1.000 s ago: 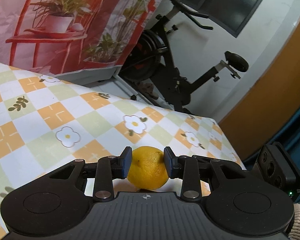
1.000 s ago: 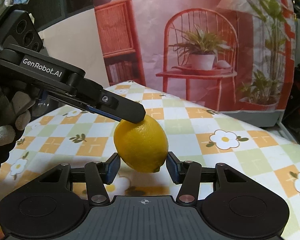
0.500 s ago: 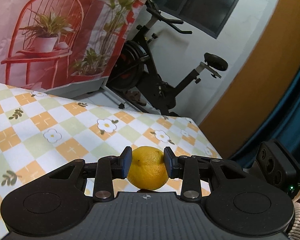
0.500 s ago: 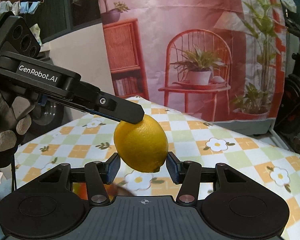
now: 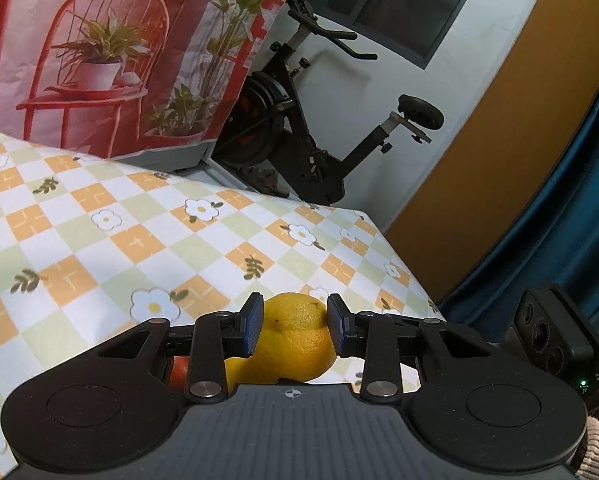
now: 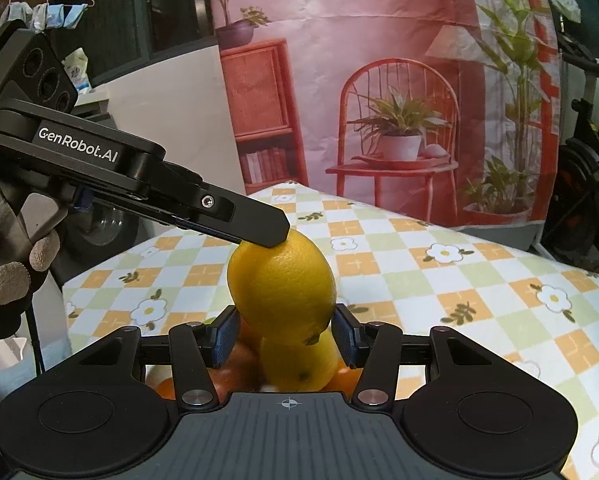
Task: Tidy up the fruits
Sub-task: 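Carry the lemon over the plate and lower it onto the fruit pile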
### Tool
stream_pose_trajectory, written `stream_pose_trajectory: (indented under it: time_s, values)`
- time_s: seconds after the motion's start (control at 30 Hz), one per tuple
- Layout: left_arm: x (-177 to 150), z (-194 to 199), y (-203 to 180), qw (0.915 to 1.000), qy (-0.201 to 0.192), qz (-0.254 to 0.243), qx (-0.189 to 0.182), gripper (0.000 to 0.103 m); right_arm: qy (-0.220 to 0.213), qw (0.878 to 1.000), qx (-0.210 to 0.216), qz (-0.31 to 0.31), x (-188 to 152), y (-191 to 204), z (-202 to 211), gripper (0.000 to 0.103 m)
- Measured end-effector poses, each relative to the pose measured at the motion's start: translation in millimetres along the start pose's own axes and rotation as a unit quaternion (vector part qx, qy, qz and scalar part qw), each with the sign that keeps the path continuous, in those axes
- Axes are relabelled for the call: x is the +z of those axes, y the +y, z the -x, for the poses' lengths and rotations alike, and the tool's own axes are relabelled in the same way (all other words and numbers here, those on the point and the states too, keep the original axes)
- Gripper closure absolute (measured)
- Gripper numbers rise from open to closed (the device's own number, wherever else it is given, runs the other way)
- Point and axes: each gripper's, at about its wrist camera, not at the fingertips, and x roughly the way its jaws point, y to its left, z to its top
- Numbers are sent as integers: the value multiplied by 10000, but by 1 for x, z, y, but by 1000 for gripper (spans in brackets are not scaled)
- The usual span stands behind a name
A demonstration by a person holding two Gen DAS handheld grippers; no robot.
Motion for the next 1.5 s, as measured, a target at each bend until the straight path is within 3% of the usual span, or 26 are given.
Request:
stream_pose_trajectory:
  time_s: [0.33,0.73,1.1,1.5]
  values:
    - [-27,7,5,9995,230,170,-142,66,255,9996,-108,-16,-24,25,11,56]
    - [-36,0,8,9990,417,132,-105,66,434,9989,-106,-139,-36,25,6,56]
    - [-29,13,19,9995,237,224,-26,66,386,9992,-35,25,-22,32,-5,56]
    - [-28,12,36,9987,206,464,104,67,659,9976,-18,220,-8,43,-30,56]
